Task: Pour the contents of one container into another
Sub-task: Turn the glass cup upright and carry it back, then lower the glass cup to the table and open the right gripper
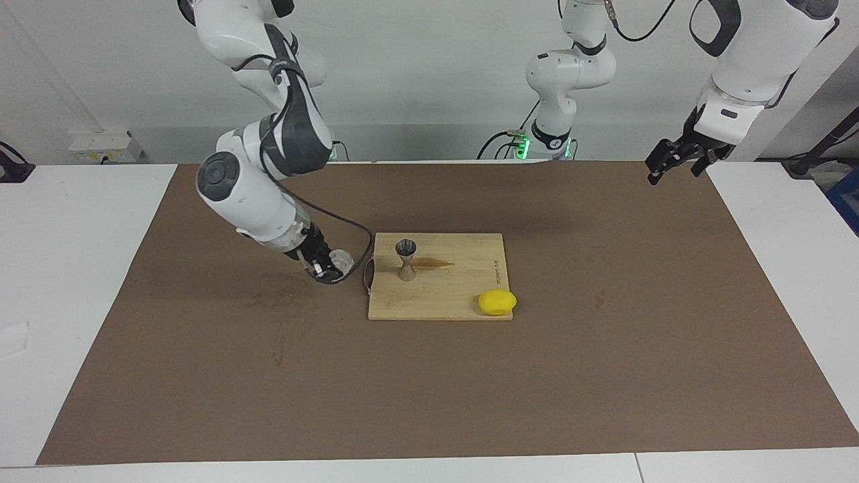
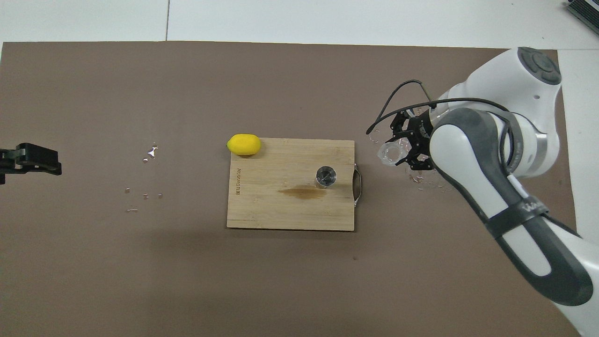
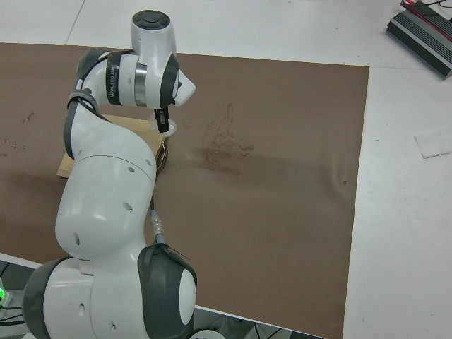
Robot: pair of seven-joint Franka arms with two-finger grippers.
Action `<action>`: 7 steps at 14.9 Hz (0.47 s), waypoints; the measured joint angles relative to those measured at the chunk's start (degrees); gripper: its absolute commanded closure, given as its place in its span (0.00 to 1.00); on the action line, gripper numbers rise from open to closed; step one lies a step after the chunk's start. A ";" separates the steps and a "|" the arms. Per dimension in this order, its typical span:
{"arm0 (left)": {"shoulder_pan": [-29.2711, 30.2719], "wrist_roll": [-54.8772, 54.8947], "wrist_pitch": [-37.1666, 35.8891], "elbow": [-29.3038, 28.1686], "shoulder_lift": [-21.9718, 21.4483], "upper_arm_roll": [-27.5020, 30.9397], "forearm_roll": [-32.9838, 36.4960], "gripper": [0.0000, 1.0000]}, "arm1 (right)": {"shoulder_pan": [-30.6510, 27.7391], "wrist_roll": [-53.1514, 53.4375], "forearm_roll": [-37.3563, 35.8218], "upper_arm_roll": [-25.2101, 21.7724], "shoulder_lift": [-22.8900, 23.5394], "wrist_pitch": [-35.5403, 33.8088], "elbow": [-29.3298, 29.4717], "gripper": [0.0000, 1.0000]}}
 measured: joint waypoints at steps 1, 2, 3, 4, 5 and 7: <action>0.00 0.00 0.00 0.00 0.00 0.00 0.00 0.00 | -1.69 -2.77 1.98 -0.01 0.07 0.72 -1.31 1.00; 0.00 0.00 0.00 0.00 0.00 0.00 0.00 0.00 | -3.31 -5.22 3.85 -0.03 0.13 1.24 -2.53 1.00; 0.00 0.00 0.00 0.00 0.00 0.00 0.00 0.00 | -4.92 -7.42 5.45 -0.04 0.22 1.38 -3.62 1.00; 0.00 0.00 0.00 0.00 0.00 0.00 0.00 0.00 | -6.52 -9.60 6.98 -0.06 0.47 1.38 -4.68 1.00; 0.00 0.00 0.00 0.00 0.00 0.00 0.00 0.00 | -8.16 -11.81 8.50 -0.06 0.98 1.31 -5.52 1.00; 0.00 0.00 0.00 0.00 0.00 0.00 0.00 0.00 | -10.86 -16.97 11.32 -0.06 2.10 0.59 -6.77 1.00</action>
